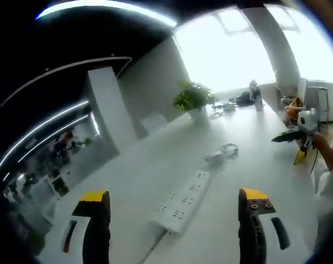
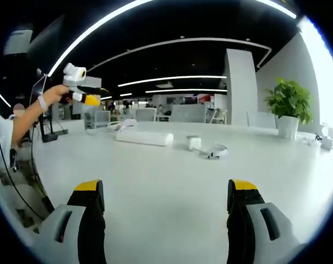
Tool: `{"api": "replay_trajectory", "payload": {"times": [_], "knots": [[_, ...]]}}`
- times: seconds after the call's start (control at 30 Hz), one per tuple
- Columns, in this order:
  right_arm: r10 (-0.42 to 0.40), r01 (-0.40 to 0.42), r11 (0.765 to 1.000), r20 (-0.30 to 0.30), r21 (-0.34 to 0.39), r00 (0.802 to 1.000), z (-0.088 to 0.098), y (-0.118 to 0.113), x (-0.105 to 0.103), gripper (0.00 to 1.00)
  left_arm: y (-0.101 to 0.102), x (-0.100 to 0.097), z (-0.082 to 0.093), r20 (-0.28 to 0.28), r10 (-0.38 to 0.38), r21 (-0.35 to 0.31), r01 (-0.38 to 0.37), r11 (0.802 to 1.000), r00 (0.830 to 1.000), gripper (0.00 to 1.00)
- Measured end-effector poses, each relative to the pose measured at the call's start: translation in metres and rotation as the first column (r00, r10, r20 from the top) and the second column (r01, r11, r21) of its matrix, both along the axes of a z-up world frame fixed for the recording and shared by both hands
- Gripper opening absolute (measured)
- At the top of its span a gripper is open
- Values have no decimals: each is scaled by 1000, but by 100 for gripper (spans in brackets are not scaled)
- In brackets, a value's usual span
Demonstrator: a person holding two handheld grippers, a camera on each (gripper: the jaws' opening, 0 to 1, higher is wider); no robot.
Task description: Straighten the power strip on the desk, plug the charger into it
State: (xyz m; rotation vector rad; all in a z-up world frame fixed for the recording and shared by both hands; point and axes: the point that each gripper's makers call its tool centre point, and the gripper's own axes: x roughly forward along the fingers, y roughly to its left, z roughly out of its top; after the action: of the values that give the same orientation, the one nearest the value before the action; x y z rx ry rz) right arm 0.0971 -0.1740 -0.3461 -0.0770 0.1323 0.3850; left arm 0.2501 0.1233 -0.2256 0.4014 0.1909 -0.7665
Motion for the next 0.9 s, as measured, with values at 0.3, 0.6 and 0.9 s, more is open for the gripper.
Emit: {"api": "replay_trajectory", "payload": {"times": [0.3,0.6,0.9], "knots": [[2,-2,1000,0,3,1000,0,-1,-2,92,31,-22,-7,84,102,-46,-98,994,991,99],[-5,5,1000,-6,0,1000,-3,-4,-1,92,56,-49,-30,140,229,-110,-215,970,963,99],[-10,10,1000,-11,1,1000,-4,-5,0,92,81,-85,-54,120,364,-223,-332,916,924,99]]}}
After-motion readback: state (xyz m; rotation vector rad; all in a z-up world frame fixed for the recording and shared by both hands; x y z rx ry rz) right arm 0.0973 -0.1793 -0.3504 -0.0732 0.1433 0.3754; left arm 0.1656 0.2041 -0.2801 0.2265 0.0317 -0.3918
